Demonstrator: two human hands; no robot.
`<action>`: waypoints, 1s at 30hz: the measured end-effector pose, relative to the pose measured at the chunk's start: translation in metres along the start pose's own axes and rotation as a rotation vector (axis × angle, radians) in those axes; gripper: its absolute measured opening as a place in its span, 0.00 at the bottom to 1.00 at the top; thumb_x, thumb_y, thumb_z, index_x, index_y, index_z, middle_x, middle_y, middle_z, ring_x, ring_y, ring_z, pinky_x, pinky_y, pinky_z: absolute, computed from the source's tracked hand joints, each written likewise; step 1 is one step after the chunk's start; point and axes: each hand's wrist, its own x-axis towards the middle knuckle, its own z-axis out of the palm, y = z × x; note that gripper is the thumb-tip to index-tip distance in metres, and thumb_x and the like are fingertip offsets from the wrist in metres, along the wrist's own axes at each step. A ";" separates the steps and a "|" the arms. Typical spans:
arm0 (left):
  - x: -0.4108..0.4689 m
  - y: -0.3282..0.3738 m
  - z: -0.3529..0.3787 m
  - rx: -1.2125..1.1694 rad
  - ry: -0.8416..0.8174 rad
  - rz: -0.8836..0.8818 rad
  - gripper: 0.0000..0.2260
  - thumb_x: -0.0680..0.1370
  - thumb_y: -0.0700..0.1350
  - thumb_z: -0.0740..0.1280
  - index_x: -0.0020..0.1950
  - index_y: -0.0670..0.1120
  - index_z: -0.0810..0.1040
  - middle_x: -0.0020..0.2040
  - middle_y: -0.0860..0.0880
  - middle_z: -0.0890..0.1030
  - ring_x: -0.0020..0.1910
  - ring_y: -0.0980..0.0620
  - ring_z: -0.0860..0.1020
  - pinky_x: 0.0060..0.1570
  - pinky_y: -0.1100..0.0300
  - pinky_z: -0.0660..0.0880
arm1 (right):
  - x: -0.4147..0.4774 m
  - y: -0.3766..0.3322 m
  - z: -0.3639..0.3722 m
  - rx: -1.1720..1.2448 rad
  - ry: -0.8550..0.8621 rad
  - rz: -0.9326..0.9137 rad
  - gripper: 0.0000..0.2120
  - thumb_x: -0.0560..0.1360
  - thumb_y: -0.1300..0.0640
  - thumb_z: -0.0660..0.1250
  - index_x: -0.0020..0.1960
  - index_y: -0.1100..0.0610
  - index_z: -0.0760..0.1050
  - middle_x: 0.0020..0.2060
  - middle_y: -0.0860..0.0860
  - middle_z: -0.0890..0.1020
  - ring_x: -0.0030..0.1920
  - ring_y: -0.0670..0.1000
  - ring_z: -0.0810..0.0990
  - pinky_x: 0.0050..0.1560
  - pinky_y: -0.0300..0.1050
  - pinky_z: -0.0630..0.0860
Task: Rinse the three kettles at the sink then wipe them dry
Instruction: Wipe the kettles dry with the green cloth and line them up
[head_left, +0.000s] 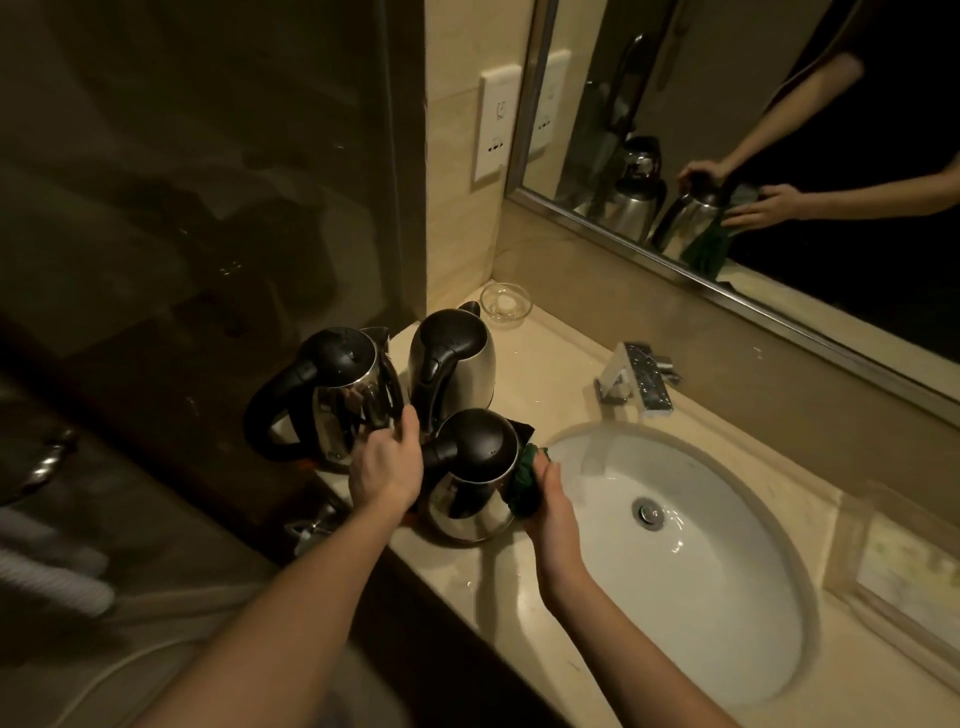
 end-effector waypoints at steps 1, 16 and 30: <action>0.001 -0.001 -0.001 -0.016 -0.020 -0.012 0.25 0.83 0.64 0.50 0.39 0.50 0.75 0.48 0.44 0.81 0.52 0.47 0.78 0.49 0.52 0.72 | -0.004 0.003 0.006 -0.042 0.025 -0.032 0.31 0.74 0.31 0.57 0.72 0.45 0.68 0.68 0.46 0.74 0.68 0.47 0.71 0.71 0.54 0.66; 0.020 -0.011 -0.017 -0.132 -0.432 -0.102 0.28 0.82 0.65 0.51 0.55 0.42 0.78 0.43 0.43 0.82 0.38 0.45 0.82 0.41 0.52 0.80 | -0.020 -0.004 0.058 -0.617 0.301 -0.164 0.24 0.84 0.47 0.46 0.77 0.53 0.61 0.77 0.50 0.58 0.77 0.49 0.52 0.73 0.43 0.48; 0.013 -0.013 -0.018 -0.088 -0.472 -0.001 0.34 0.80 0.69 0.45 0.60 0.43 0.78 0.53 0.42 0.81 0.53 0.41 0.81 0.56 0.44 0.79 | -0.028 -0.010 0.070 -1.265 0.259 -0.373 0.26 0.80 0.38 0.47 0.77 0.39 0.53 0.78 0.42 0.43 0.77 0.49 0.36 0.72 0.48 0.60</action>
